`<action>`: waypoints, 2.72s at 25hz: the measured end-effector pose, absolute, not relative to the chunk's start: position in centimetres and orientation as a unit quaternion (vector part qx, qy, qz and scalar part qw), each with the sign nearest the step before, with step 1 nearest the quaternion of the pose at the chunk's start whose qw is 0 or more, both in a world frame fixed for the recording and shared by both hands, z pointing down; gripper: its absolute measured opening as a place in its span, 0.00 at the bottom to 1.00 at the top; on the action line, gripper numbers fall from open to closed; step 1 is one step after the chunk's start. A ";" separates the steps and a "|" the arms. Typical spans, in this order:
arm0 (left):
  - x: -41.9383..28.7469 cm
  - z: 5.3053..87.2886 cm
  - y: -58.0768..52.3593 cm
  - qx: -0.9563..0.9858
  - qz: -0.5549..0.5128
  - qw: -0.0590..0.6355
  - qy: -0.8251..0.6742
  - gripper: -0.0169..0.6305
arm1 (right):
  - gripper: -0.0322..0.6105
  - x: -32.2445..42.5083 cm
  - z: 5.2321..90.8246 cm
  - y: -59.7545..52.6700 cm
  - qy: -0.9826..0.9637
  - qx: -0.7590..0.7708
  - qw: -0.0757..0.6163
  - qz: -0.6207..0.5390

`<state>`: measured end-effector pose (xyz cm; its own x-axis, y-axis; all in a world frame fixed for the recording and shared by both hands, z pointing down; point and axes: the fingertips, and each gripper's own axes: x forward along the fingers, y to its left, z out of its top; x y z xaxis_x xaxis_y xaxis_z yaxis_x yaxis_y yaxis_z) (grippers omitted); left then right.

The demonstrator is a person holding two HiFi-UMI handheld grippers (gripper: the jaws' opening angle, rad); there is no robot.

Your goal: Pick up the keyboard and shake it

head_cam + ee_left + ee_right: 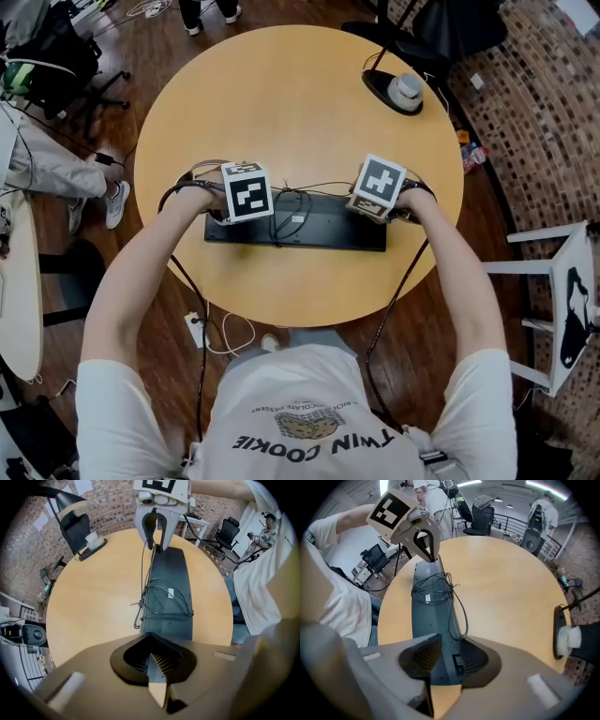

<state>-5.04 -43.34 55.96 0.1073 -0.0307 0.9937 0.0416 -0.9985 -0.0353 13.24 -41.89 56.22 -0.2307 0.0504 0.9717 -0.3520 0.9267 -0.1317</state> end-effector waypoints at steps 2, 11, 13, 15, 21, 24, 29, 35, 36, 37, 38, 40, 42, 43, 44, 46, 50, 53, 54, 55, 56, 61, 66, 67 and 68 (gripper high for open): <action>-5.0 55.1 -42.1 -0.757 -0.653 0.027 0.009 0.04 | 0.24 12.8 55.5 -40.7 -0.769 0.115 0.608 0.161; -7.3 52.1 -34.0 -0.801 -0.593 0.030 0.076 0.04 | 0.22 8.0 52.2 -33.2 -0.785 0.188 0.561 0.182; -8.3 51.7 -31.9 -0.806 -0.584 0.034 0.088 0.04 | 0.21 6.5 51.5 -31.1 -0.787 0.198 0.557 0.177; -8.6 50.9 -29.8 -0.819 -0.562 0.033 0.109 0.04 | 0.21 5.0 50.9 -28.6 -0.792 0.207 0.546 0.179; -8.0 48.9 -22.2 -0.863 -0.483 0.012 0.145 0.04 | 0.19 0.3 49.6 -20.9 -0.812 0.229 0.503 0.188; -7.5 48.1 -19.4 -0.878 -0.452 -0.020 0.155 0.04 | 0.15 -1.3 49.0 -17.8 -0.821 0.243 0.478 0.198; -6.6 46.0 -16.2 -0.896 -0.390 -0.057 0.203 0.04 | 0.12 -3.1 47.4 -14.1 -0.839 0.285 0.410 0.216; -5.3 45.1 -12.4 -0.894 -0.329 -0.127 0.276 0.04 | 0.10 -2.4 45.5 -11.1 -0.847 0.357 0.327 0.220; -5.0 45.2 -11.6 -0.892 -0.322 -0.135 0.286 0.04 | 0.10 -2.0 45.4 -10.4 -0.847 0.366 0.314 0.222; -4.6 45.2 -10.8 -0.890 -0.316 -0.139 0.297 0.04 | 0.09 -1.4 45.3 -9.7 -0.847 0.374 0.302 0.225; -4.2 45.2 -9.9 -0.888 -0.312 -0.141 0.307 0.04 | 0.09 -0.9 45.2 -8.9 -0.847 0.383 0.291 0.226; -3.2 44.9 -8.1 -0.884 -0.302 -0.145 0.325 0.04 | 0.08 0.1 44.9 -7.1 -0.847 0.395 0.274 0.227; -2.0 44.6 -6.0 -0.881 -0.289 -0.150 0.342 0.04 | 0.07 1.0 44.8 -4.9 -0.849 0.400 0.260 0.227; -1.3 44.5 -5.0 -0.880 -0.282 -0.150 0.352 0.04 | 0.07 1.4 44.7 -3.8 -0.851 0.402 0.252 0.226; -0.6 44.3 -4.1 -0.878 -0.276 -0.149 0.362 0.04 | 0.06 2.0 44.7 -2.8 -0.852 0.405 0.243 0.225; 0.8 44.2 -2.3 -0.873 -0.264 -0.145 0.383 0.04 | 0.05 3.0 44.4 -1.0 -0.856 0.409 0.223 0.226; 2.9 44.1 1.9 -0.866 -0.238 -0.149 0.413 0.04 | 0.05 4.9 44.0 3.1 -0.860 0.414 0.202 0.218; 4.3 43.4 4.3 -0.861 -0.220 -0.144 0.435 0.04 | 0.05 6.7 43.8 5.9 -0.858 0.427 0.193 0.210; 4.8 43.2 5.2 -0.860 -0.215 -0.141 0.441 0.04 | 0.05 7.3 43.7 6.9 -0.857 0.432 0.187 0.208; 5.3 43.1 6.1 -0.859 -0.211 -0.138 0.446 0.04 | 0.05 7.9 43.5 7.9 -0.857 0.437 0.178 0.207; 5.8 43.0 7.1 -0.858 -0.207 -0.136 0.450 0.04 | 0.05 8.5 43.3 8.8 -0.857 0.443 0.168 0.205; 7.3 42.7 11.2 -0.854 -0.201 -0.126 0.463 0.04 | 0.05 10.1 42.6 12.5 -0.857 0.457 0.137 0.196; 7.8 41.9 12.9 -0.853 -0.196 -0.118 0.469 0.04 | 0.05 10.5 41.9 13.9 -0.858 0.459 0.127 0.194; 7.8 41.8 13.1 -0.853 -0.194 -0.117 0.470 0.04 | 0.05 10.5 41.8 14.2 -0.858 0.459 0.128 0.193; 7.8 41.7 13.4 -0.852 -0.194 -0.117 0.471 0.04 | 0.05 10.5 41.7 14.5 -0.858 0.459 0.128 0.193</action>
<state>7.75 13.44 41.67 0.4802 -0.7582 0.4410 -0.8490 -0.5281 0.0166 10.52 14.46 41.73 -0.5463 -0.7375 0.3971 -0.8364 0.5050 -0.2130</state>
